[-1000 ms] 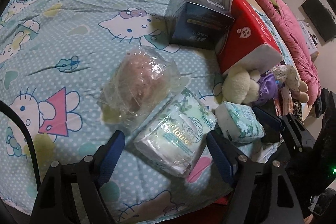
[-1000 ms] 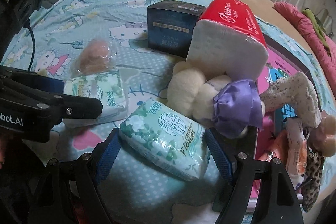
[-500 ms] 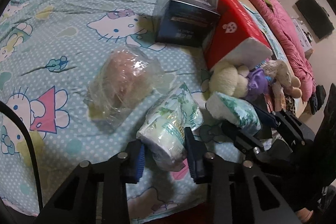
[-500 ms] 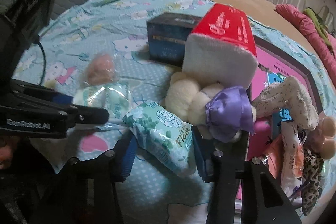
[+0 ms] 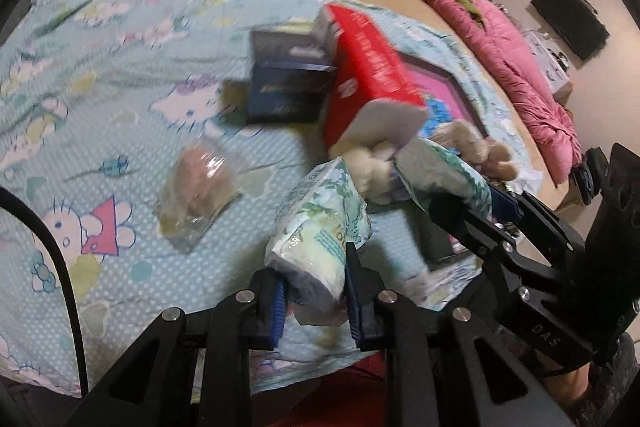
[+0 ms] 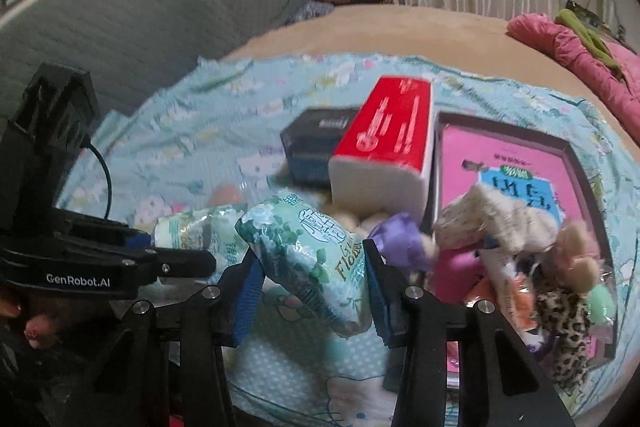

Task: Organize soft objects
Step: 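Lift and carry both packets with both tools toward the pink tray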

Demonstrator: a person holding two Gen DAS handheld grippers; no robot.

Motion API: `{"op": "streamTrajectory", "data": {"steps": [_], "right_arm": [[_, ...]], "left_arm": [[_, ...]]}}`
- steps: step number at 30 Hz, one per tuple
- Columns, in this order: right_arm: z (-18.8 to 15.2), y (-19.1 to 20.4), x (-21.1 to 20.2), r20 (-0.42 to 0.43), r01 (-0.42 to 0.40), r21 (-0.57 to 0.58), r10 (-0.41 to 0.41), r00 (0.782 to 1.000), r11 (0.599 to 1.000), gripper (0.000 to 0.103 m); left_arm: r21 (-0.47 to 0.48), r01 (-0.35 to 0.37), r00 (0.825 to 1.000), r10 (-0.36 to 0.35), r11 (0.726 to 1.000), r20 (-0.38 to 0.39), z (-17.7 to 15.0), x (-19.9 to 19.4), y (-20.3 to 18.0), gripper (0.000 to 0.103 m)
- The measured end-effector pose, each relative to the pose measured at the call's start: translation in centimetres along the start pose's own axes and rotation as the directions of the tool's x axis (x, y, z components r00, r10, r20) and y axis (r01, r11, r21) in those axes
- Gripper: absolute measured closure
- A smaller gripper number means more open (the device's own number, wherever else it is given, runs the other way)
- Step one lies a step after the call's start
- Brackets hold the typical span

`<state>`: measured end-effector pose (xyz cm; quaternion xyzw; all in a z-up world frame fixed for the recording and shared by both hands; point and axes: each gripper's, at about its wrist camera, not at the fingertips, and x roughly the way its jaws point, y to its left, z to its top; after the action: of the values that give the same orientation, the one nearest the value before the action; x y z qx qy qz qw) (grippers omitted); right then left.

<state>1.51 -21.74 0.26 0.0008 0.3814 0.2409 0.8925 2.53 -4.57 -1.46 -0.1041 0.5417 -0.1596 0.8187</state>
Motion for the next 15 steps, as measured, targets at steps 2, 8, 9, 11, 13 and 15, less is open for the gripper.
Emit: {"op": "streamTrajectory", "data": {"steps": [2,8,9,11,13,15], "right_arm": [[0.4,-0.4,-1.2,0.031,-0.003,0.018,0.002,1.0,1.0,0.054],[1.3,-2.0,-4.5,0.113,0.005,0.075,-0.013,0.993,0.997,0.055],[1.4,-2.2,-5.0,0.125,0.009,0.082,-0.019,0.992,0.997,0.054],[1.6,-3.0,-6.2,0.155,0.018,0.105,-0.034,0.987,0.994,0.054],[1.7,-4.0,-7.3,0.177,0.027,0.129,-0.05,0.983,0.991,0.054],[1.8,-4.8,-8.1,0.196,0.044,0.147,-0.072,0.978,0.988,0.054]], "left_arm": [[0.03,-0.007,1.0,0.007,1.0,0.019,0.4,-0.7,-1.2,0.078],[0.1,-0.009,0.999,0.004,0.995,0.052,1.5,-2.1,-4.6,0.078],[0.108,-0.009,0.998,0.003,0.994,0.056,1.6,-2.2,-5.0,0.078],[0.126,-0.003,0.998,-0.004,0.992,0.06,1.9,-2.4,-5.8,0.078],[0.142,-0.002,0.998,-0.007,0.99,0.063,2.2,-2.5,-6.7,0.078],[0.158,0.003,0.997,-0.014,0.987,0.071,2.7,-2.7,-7.8,0.078]]}}
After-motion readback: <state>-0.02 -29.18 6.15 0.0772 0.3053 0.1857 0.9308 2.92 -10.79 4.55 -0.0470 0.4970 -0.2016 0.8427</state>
